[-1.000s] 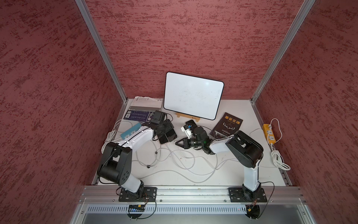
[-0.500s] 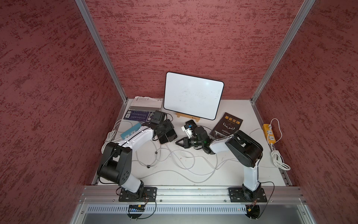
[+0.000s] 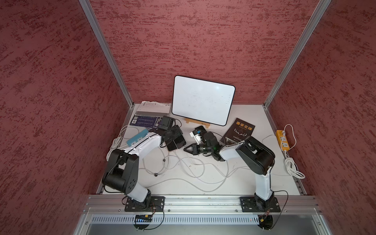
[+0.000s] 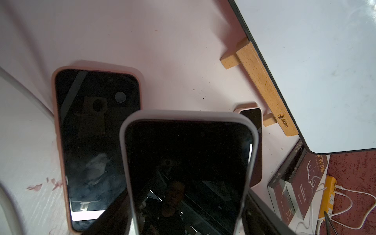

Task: Plug the charging cable into the phone
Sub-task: Insert the charging cable into the phone.

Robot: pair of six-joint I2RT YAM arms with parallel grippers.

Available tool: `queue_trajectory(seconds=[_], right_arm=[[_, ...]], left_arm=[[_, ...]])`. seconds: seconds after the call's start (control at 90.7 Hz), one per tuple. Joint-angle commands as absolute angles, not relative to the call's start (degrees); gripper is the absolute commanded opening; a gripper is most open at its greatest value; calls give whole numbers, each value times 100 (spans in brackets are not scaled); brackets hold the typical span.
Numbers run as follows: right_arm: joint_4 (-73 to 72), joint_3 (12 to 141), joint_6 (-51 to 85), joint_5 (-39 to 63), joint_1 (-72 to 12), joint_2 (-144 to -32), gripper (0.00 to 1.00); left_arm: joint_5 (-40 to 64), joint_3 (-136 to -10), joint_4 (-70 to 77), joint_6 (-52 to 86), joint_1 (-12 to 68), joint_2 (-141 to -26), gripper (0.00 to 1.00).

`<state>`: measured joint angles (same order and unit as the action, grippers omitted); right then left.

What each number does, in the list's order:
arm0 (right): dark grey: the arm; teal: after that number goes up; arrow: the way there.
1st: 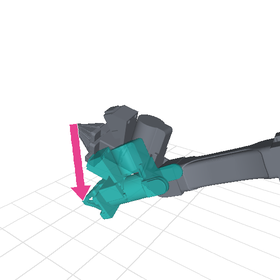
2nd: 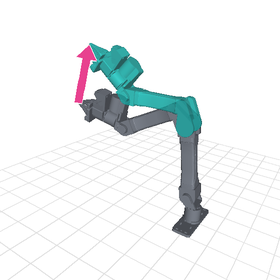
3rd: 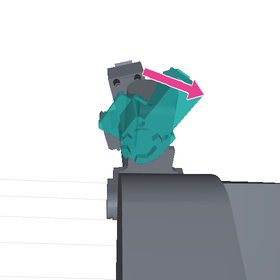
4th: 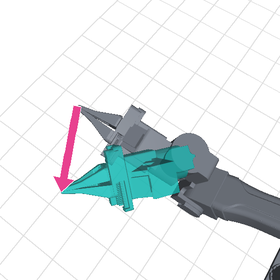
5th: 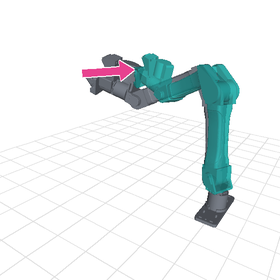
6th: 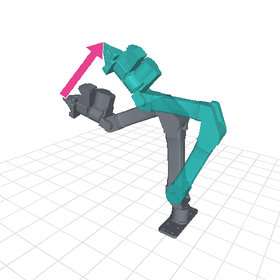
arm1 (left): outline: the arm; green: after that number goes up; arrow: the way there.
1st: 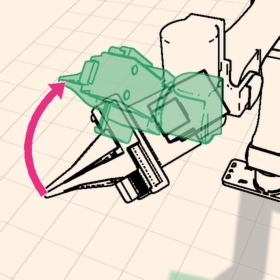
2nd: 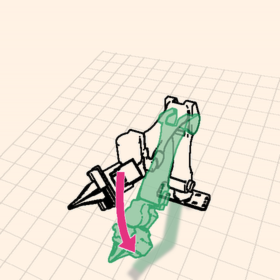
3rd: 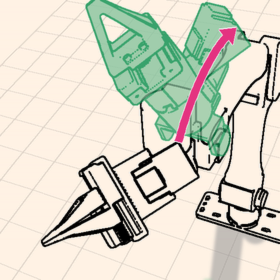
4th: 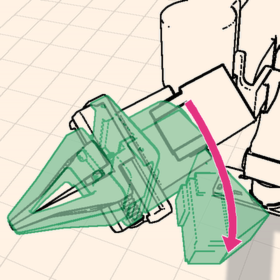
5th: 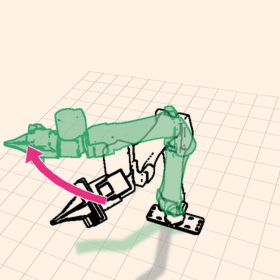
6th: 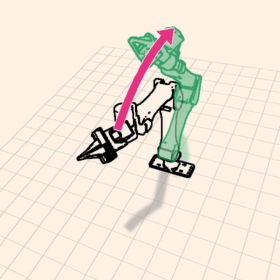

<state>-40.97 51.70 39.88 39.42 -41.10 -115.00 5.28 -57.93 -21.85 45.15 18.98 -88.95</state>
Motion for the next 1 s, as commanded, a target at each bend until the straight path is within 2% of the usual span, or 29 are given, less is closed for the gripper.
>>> queue_trajectory(seconds=[0.0,0.992], right_arm=[[-4258,5328,3961,3860,-4069,-11523,0],[-3980,6024,3808,3627,-3873,-11633,0]], left_arm=[[604,-5932,-2021,4430,1935,-8956,0],[685,-6132,-2124,4338,2003,-9281,0]])
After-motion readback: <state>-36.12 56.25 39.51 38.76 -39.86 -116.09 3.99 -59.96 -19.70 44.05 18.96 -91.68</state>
